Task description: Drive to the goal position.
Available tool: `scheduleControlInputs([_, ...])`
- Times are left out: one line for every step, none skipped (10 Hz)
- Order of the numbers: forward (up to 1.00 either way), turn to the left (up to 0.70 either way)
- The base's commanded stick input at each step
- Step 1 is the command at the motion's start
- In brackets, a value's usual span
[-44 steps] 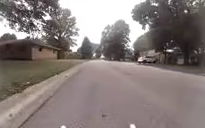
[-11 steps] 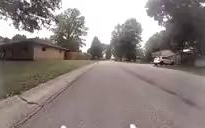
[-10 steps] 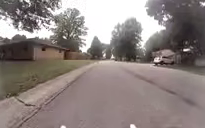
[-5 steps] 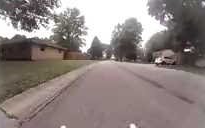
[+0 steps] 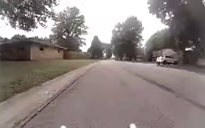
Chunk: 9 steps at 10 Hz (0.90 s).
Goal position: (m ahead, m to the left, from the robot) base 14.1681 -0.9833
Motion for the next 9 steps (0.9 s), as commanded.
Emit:
scheduleControlInputs([0.7, 0.0])
scheduleControlInputs([0.7, 0.0])
scheduleControlInputs([0.7, 0.0])
scheduleControlInputs([0.7, 0.0])
scheduleControlInputs([0.7, 0.0])
scheduleControlInputs([0.7, 0.0])
scheduleControlInputs([0.7, 0.0])
scheduleControlInputs([0.7, 0.0])
scheduleControlInputs([0.7, 0.0])
